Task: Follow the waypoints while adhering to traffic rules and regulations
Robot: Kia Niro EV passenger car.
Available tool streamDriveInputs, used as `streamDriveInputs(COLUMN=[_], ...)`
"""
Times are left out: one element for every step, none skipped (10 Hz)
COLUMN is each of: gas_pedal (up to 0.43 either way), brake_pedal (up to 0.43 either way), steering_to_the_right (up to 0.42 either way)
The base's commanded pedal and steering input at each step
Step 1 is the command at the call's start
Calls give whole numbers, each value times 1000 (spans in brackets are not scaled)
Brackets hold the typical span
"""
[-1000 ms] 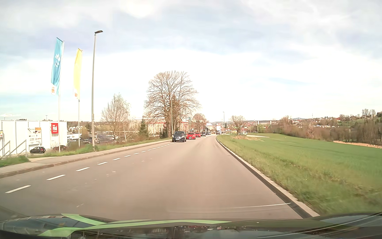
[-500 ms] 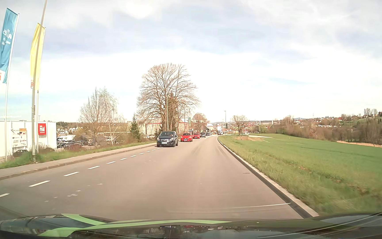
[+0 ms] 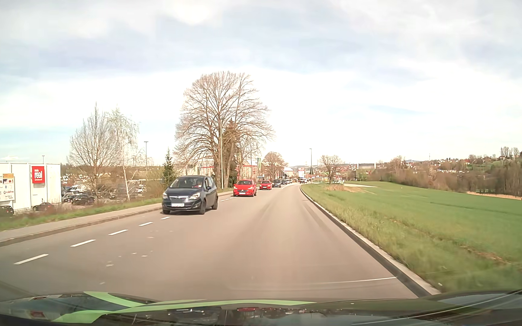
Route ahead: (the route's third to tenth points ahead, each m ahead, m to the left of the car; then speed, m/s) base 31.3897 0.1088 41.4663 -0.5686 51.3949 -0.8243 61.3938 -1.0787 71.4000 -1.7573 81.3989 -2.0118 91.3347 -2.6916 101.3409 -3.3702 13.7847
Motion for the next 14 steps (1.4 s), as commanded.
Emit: streamDriveInputs(gas_pedal=[0, 0, 0, 0, 0, 0, 0, 0, 0, 0, 0, 0, 0, 0], brake_pedal=[0, 0, 0, 0, 0, 0, 0, 0, 0, 0, 0, 0, 0, 0], steering_to_the_right=[-2, -2, -2, -2, -2, -2, -2, -2, -2, -2, -2, -2, -1, -1])
